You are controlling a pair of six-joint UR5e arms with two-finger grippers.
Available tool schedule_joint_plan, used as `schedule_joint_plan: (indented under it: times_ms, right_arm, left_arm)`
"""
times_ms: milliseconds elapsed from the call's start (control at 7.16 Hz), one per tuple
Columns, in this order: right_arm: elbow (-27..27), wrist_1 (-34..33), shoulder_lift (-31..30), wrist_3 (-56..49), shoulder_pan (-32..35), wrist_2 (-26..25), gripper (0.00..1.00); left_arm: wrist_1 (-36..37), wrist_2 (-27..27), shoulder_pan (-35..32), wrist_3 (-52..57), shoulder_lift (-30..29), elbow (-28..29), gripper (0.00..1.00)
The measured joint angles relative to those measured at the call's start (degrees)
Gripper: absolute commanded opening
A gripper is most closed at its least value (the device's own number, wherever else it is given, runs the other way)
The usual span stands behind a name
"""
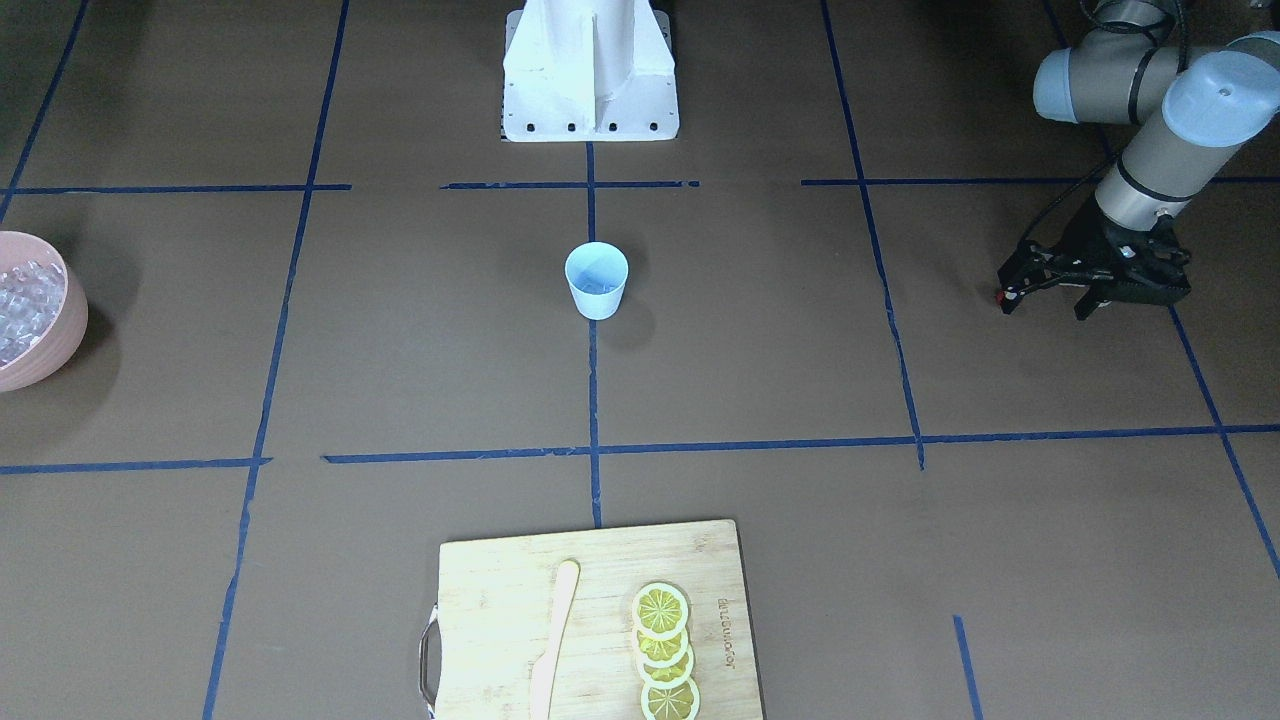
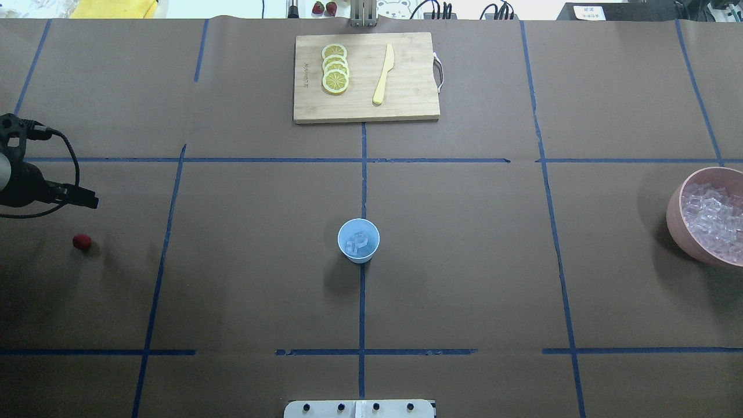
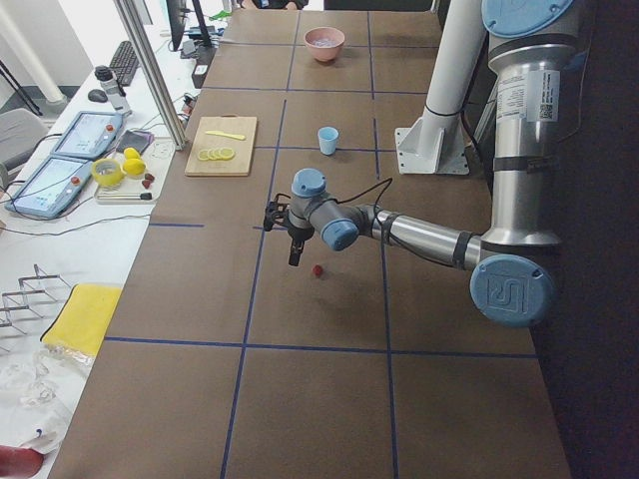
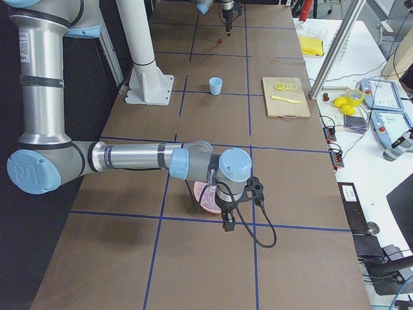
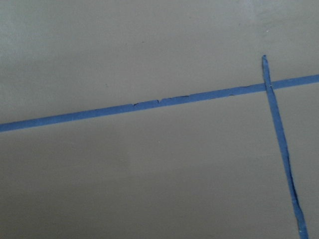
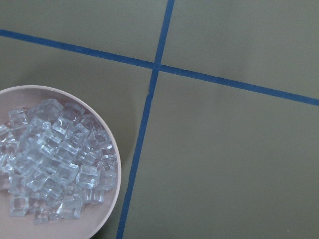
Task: Put ice and strawberries in cup
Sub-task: 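Lower the left gripper onto the red strawberry and grasp it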
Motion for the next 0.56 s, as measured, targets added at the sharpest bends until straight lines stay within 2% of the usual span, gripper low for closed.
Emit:
schedule_joint_plan:
  times_ms: [558]
  right_arm:
    - [0.13,0.31,-0.69,-0.14,0.00,0.01,0.99]
  left_arm:
    - [-3.39,0.12,3.56,-4.48,2.07,2.21,1.00]
